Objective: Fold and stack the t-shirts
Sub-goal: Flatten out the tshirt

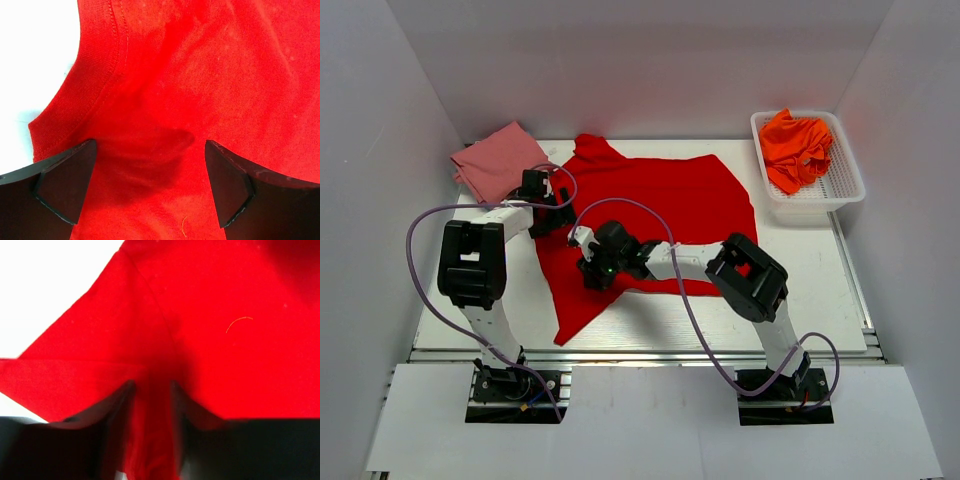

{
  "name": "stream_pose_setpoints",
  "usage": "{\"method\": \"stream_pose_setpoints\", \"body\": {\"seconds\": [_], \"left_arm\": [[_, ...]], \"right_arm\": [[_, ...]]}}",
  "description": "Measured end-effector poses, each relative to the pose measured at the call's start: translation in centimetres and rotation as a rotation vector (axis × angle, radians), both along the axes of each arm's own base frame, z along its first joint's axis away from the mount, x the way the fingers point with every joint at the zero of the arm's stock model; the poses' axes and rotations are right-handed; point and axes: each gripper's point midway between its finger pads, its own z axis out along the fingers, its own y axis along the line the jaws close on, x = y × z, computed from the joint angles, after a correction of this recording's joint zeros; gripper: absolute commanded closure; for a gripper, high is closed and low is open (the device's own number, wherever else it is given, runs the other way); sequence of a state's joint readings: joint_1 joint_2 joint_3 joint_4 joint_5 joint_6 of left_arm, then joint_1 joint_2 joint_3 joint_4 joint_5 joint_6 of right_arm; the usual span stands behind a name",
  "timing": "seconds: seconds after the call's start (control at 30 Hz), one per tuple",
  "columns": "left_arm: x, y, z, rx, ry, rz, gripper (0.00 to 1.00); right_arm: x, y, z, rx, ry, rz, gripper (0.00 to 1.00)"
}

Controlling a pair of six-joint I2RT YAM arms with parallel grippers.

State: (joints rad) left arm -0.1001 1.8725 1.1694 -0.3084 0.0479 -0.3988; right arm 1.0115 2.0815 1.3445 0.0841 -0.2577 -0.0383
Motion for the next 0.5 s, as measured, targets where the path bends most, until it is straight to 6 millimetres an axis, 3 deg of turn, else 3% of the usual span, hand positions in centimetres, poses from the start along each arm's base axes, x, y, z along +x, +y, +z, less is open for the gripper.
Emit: {"method": "stream_pose_setpoints", "body": {"seconds": [0.07,0.1,0.2,0.37,0.5], "left_arm": [[0.0,-0.1,0.0,-0.004,-0.002,-0.006,0.0],[0.0,-0.1,0.0,-0.006,-0.002,-0.008,0.0],[0.0,-0.2,0.0,-0.009,-0.002,-0.013,0.0],[0.0,-0.1,0.1,-0.019,-0.002,-0.013,0.0],[0.1,-0.2,0.1,-0.025,-0.003,-0.017,0.0]], "right_arm": [[0.1,0.0,0.0,0.001,-0.005,0.0,0.79],[0.1,0.0,0.0,0.0,-0.003,0.0,0.91],[-0.4,0.1,0.0,-0.001,-0.002,0.014,1.0],[-1.7,0.0,-0.4,-0.004,0.021,0.045,1.0],[-2.9,-1.2,-0.7,-0.024,0.033,0.058,1.0]]}}
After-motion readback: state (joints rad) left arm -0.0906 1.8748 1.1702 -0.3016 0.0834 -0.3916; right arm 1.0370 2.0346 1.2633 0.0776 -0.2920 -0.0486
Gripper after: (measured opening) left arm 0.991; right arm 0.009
